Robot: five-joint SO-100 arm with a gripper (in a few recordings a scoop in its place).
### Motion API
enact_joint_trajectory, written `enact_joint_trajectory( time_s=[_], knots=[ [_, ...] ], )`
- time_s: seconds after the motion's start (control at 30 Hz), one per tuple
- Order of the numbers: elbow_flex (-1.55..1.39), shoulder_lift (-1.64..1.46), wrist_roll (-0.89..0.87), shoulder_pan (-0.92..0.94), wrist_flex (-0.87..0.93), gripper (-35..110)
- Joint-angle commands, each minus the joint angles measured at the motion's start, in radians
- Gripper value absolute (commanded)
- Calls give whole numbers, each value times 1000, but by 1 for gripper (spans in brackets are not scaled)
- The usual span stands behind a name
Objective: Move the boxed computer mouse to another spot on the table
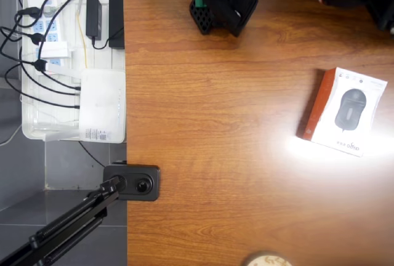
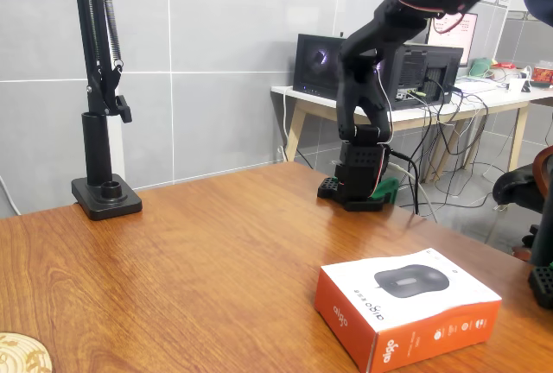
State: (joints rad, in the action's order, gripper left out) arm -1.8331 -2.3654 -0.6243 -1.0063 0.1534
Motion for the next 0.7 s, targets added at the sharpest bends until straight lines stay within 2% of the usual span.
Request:
enact_joint_trajectory(
  time_s=[0.0,0.03,0.07,0.4,0.67],
  knots=[
    [21,60,74,32,52,87],
    [23,92,91,43,49,100],
    [23,121,107,54,49,104],
    [-9,324,304,103,163,105],
    [-97,495,370,86,141,105]
  ],
)
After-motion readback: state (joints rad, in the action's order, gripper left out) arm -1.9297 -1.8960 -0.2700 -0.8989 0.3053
